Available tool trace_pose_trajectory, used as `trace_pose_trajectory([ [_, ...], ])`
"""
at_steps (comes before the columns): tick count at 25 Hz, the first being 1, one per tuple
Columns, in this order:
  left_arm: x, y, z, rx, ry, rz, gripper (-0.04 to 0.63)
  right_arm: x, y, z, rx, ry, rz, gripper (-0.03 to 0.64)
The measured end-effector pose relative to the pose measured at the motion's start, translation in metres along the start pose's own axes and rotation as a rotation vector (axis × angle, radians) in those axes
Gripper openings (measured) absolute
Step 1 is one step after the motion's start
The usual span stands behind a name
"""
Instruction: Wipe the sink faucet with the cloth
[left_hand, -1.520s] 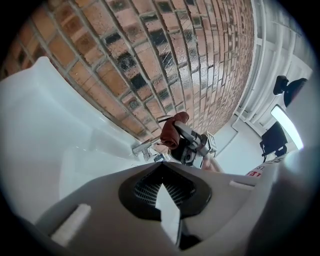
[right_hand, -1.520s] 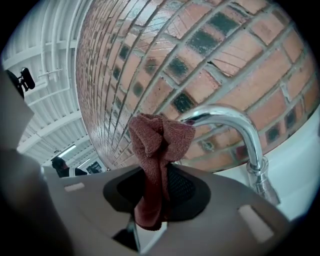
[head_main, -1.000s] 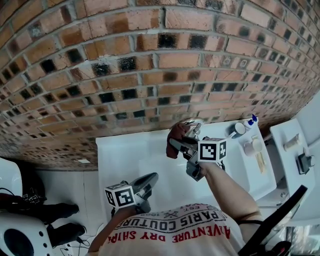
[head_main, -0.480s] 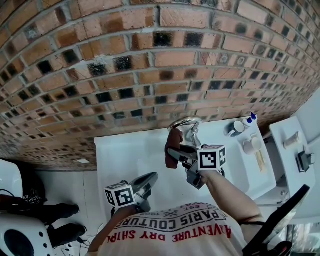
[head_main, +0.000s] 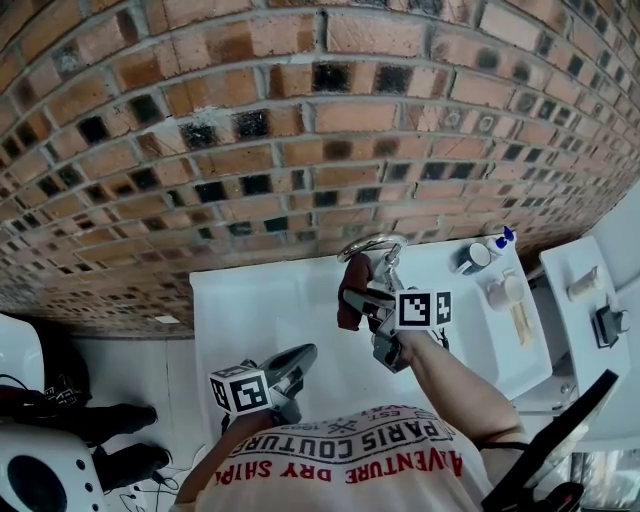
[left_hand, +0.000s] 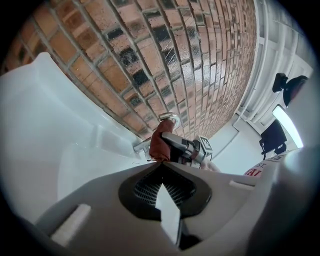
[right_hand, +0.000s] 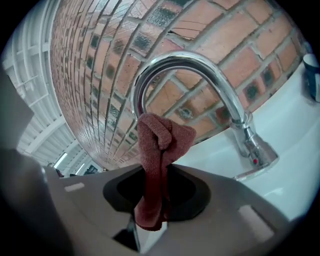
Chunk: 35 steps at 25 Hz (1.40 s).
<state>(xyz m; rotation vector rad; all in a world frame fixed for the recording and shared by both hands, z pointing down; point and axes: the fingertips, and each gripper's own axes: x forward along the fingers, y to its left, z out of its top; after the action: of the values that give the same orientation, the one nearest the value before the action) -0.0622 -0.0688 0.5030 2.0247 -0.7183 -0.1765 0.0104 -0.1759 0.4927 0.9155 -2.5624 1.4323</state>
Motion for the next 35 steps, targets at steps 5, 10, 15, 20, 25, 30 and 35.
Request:
trace_pose_trajectory([
  [5, -0.001, 0.003, 0.004, 0.005, -0.012, -0.002, 0.003, 0.009, -0.012, 0.017, -0.022, 0.011, -0.057, 0.094],
  [10, 0.002, -0.003, 0.003, 0.015, -0.008, -0.029, 0.003, 0.015, -0.010, 0.020, -0.126, 0.047, -0.082, 0.094],
  [15, 0.005, -0.005, 0.006, 0.025, -0.005, -0.034, 0.003, 0.014, -0.007, 0.024, -0.158, 0.042, -0.072, 0.094],
  [20, 0.004, -0.004, 0.007, 0.019, -0.009, -0.027, 0.003, 0.007, -0.001, 0.031, -0.220, 0.033, -0.082, 0.092],
  [25, 0.005, -0.007, 0.002, 0.016, -0.001, -0.030, 0.003, -0.004, 0.005, 0.045, -0.237, -0.018, -0.082, 0.092],
  [30, 0.005, -0.010, 0.003, 0.028, -0.002, -0.022, 0.003, -0.019, 0.012, 0.061, -0.254, -0.057, -0.079, 0.092],
  [35, 0.006, -0.013, 0.000, 0.030, 0.012, -0.024, 0.003, -0.030, 0.008, 0.065, -0.223, -0.086, -0.071, 0.092],
])
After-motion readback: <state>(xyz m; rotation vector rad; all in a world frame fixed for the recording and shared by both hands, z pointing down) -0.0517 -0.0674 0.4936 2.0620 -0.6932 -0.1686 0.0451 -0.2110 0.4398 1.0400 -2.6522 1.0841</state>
